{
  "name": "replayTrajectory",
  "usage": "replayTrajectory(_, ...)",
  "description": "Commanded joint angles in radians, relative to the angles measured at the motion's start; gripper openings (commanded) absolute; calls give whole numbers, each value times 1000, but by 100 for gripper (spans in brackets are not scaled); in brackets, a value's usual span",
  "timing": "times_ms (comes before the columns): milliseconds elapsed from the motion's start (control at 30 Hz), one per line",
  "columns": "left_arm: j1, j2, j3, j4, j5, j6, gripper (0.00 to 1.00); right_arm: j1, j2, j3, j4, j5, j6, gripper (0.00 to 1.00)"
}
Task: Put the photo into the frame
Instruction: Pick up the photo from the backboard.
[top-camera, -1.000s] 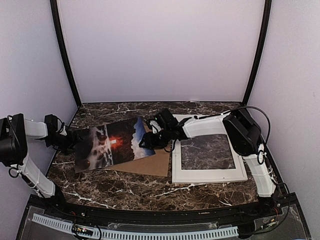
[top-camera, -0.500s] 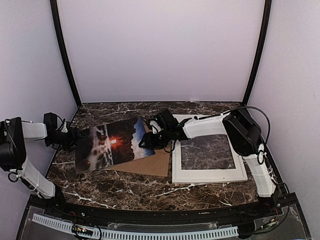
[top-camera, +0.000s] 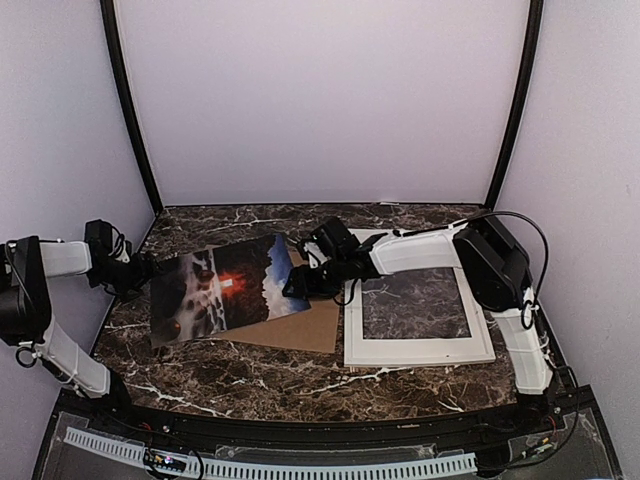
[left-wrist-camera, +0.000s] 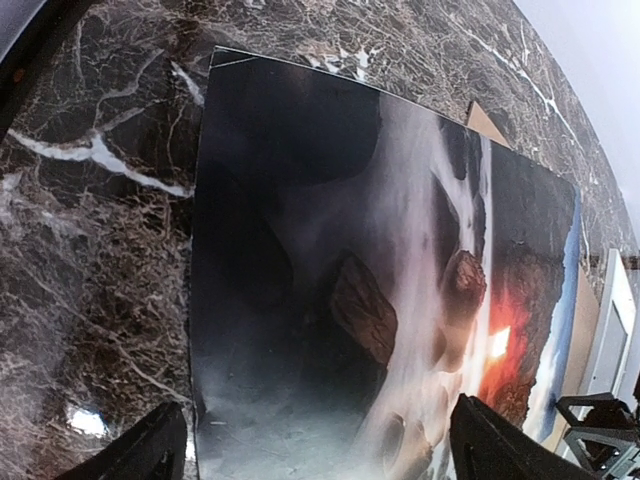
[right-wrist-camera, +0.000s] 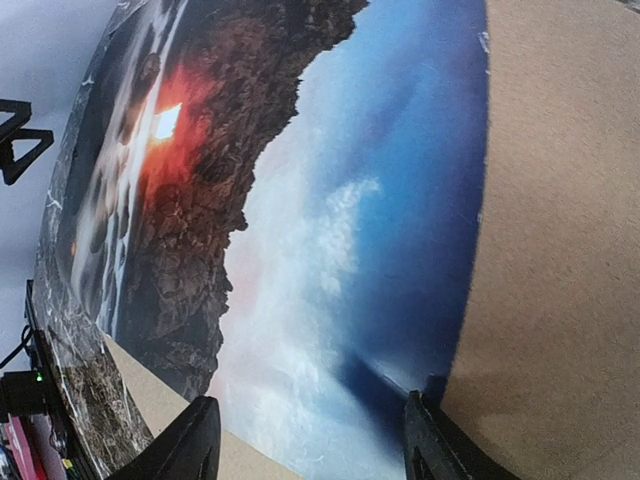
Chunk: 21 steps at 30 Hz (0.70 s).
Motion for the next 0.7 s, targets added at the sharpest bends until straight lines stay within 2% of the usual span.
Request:
replayTrajectory(0, 2, 8, 20, -22, -77, 0, 96, -3, -67, -14, -54, 70, -11, 64)
replayTrajectory(233, 3, 11, 3, -5, -115, -34, 99, -21, -20, 52, -145, 114, -8, 66)
replayTrajectory(400, 5, 60, 12, -21, -96, -32, 99, -19, 63, 164, -248, 85, -10, 66)
replayTrajectory(667, 6, 118, -12, -17, -31, -41, 97, -10, 104, 212, -279, 21, 16, 64)
